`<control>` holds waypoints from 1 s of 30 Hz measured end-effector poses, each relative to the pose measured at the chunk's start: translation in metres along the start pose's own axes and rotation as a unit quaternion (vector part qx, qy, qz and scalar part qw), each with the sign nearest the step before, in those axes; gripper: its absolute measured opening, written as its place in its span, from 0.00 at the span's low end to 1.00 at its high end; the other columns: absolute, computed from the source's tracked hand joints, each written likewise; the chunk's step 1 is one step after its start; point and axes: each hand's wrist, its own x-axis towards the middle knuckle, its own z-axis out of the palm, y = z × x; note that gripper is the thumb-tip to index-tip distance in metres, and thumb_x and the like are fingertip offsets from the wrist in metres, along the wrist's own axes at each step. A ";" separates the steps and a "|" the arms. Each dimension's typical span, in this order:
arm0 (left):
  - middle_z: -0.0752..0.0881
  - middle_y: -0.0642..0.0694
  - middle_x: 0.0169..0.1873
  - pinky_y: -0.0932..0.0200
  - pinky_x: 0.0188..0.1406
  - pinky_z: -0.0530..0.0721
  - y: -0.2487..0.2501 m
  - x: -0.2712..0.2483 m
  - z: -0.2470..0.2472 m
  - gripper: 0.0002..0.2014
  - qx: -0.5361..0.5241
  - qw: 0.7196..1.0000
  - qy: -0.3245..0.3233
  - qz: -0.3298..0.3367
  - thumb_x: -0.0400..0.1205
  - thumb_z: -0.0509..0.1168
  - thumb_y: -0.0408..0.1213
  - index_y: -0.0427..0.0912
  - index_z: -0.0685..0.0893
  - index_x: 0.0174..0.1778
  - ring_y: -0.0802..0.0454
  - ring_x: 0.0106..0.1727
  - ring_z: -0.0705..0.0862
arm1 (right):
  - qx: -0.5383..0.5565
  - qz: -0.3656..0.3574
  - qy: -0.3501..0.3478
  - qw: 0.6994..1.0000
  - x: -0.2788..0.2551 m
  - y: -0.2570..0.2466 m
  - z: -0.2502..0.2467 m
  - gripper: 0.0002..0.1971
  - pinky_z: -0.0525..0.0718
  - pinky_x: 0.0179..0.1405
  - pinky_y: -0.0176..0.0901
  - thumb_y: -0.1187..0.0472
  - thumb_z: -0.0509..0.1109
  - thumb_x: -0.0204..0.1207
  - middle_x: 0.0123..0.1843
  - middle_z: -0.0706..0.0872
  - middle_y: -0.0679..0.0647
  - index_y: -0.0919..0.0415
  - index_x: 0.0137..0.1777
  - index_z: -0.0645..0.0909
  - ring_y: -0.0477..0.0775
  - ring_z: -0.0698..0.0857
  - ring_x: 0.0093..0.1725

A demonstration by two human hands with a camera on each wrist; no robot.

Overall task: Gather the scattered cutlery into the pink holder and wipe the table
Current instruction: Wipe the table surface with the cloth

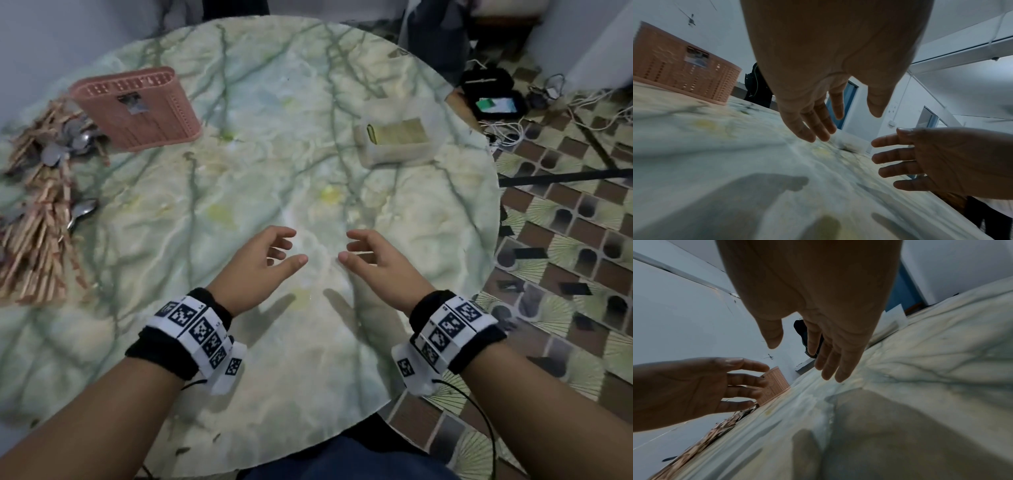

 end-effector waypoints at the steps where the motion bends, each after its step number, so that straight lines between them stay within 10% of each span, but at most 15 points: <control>1: 0.84 0.55 0.59 0.46 0.67 0.84 0.001 0.005 0.002 0.22 0.002 1.000 -0.005 0.004 0.81 0.74 0.49 0.54 0.80 0.70 0.56 0.60 0.85 | 0.002 0.003 0.006 1.000 0.001 0.002 -0.003 0.25 0.80 0.54 0.28 0.45 0.73 0.82 0.67 0.83 0.43 0.46 0.77 0.75 0.34 0.84 0.61; 19: 0.85 0.55 0.58 0.44 0.67 0.84 0.024 0.064 0.035 0.20 -0.024 0.996 -0.062 0.059 0.81 0.73 0.52 0.57 0.81 0.68 0.57 0.60 0.85 | 0.022 0.014 0.090 0.996 0.003 0.013 -0.051 0.23 0.82 0.54 0.30 0.48 0.73 0.82 0.64 0.84 0.44 0.47 0.76 0.76 0.38 0.85 0.60; 30: 0.84 0.55 0.58 0.46 0.66 0.85 0.046 0.084 0.068 0.18 -0.031 0.999 -0.025 0.029 0.82 0.73 0.50 0.57 0.80 0.68 0.56 0.60 0.85 | 0.049 0.010 0.055 0.997 0.034 0.038 -0.095 0.21 0.84 0.69 0.48 0.49 0.74 0.81 0.64 0.85 0.46 0.45 0.73 0.78 0.45 0.87 0.61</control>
